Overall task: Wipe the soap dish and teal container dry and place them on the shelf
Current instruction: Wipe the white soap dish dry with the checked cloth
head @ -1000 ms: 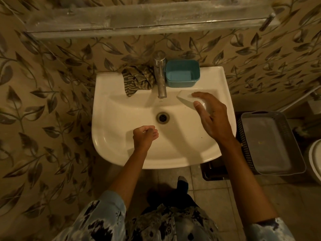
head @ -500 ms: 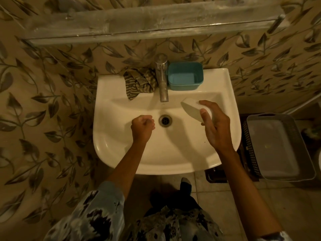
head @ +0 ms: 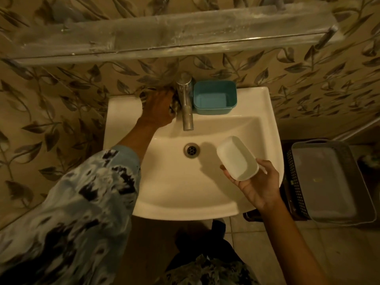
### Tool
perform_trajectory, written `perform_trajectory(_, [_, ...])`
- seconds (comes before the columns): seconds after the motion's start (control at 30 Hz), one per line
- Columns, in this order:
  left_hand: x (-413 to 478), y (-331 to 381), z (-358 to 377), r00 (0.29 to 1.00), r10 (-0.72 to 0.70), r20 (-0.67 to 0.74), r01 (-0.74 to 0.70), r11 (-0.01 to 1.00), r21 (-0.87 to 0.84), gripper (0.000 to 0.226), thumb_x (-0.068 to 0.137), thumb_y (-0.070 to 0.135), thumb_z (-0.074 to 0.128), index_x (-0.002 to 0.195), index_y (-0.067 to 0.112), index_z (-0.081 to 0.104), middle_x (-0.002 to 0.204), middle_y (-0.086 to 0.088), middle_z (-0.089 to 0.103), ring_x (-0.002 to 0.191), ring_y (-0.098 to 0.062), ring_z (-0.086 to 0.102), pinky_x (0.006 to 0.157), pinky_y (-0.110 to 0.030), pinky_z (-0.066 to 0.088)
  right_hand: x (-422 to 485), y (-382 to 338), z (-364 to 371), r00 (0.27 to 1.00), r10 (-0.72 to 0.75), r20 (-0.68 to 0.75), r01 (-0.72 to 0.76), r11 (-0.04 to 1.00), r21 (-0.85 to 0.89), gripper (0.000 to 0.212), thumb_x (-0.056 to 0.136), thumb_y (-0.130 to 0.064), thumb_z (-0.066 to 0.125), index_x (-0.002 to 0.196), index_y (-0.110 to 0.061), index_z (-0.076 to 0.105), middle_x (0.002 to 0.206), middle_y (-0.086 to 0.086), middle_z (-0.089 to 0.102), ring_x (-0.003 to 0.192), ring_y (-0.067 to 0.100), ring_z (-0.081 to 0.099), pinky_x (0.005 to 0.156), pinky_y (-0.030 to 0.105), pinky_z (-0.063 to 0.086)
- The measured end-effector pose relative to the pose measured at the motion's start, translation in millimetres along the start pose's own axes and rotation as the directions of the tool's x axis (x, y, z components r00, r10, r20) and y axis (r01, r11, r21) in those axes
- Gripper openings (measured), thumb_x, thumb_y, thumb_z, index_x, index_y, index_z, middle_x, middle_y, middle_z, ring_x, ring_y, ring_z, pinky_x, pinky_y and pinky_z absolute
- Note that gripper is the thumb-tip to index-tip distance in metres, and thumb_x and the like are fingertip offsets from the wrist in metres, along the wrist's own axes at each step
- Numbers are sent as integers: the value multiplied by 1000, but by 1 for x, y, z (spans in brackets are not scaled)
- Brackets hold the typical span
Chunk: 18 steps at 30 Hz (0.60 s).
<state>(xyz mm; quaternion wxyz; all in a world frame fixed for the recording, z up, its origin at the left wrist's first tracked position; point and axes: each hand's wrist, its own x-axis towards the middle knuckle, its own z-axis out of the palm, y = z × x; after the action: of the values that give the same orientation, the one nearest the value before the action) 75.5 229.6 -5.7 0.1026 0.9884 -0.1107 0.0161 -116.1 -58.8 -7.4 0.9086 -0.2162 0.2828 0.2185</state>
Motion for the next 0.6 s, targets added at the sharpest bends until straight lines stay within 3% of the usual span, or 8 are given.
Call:
perform_trajectory(0.07, [6, -4, 8, 1000, -21, -13, 22, 994, 111, 46, 77, 36, 65, 118, 19, 55, 120, -5, 60, 115, -28, 53, 100, -46, 35, -1, 0, -3, 997, 44, 64, -46, 998, 34, 68, 73, -29, 62, 135, -6, 47, 144, 28, 43, 129, 53, 43, 104, 54, 40])
perform_trajectory(0.17, [7, -7, 19, 989, -122, -85, 133, 982, 133, 54, 75, 37, 67, 124, 23, 51, 127, -5, 57, 123, -31, 47, 105, -52, 27, -4, -2, -6, 981, 101, 165, -104, 995, 8, 69, 76, -32, 56, 140, -7, 45, 143, 27, 43, 127, 51, 44, 107, 52, 35])
perform_trajectory(0.3, [-1, -7, 25, 972, -141, -190, 162, 981, 103, 38, 81, 27, 61, 118, 16, 59, 119, -10, 62, 119, -33, 50, 103, -44, 28, -8, -5, -3, 970, 118, 213, -108, 993, -57, 82, 76, -32, 49, 151, -10, 26, 144, 26, 39, 121, 49, 49, 98, 50, 44])
perform_trajectory(0.37, [-10, -7, 24, 963, -172, -205, 174, 985, -5, 39, 84, 23, 62, 120, 8, 59, 124, -16, 59, 122, -36, 48, 105, -45, 31, -9, -5, 2, 969, 110, 221, -98, 993, -64, 88, 71, -29, 51, 152, -10, 21, 143, 25, 39, 119, 49, 50, 91, 50, 47])
perform_trajectory(0.43, [-21, -5, 17, 958, -264, -114, 238, 951, -197, 41, 88, 20, 59, 124, 0, 54, 125, -23, 55, 119, -37, 48, 102, -43, 35, -8, -7, 5, 967, 107, 233, -91, 993, -75, 88, 70, -27, 48, 152, -10, 19, 144, 25, 38, 118, 49, 49, 88, 51, 47])
perform_trajectory(0.5, [-36, -1, 7, 936, -349, -38, 299, 851, -432, 36, 91, 18, 54, 120, -4, 52, 118, -27, 55, 109, -38, 52, 91, -40, 42, -8, -9, 8, 965, 105, 238, -87, 992, -86, 88, 70, -26, 45, 152, -11, 19, 145, 26, 36, 119, 51, 48, 87, 52, 48])
perform_trajectory(0.6, [-71, 13, -14, 897, -442, -16, 337, 706, -623, 37, 93, 30, 51, 117, 1, 52, 113, -20, 58, 101, -31, 58, 83, -39, 51, -7, -12, 14, 962, 100, 252, -76, 992, -104, 90, 68, -26, 50, 152, -13, 19, 148, 27, 33, 120, 52, 47, 84, 51, 50])
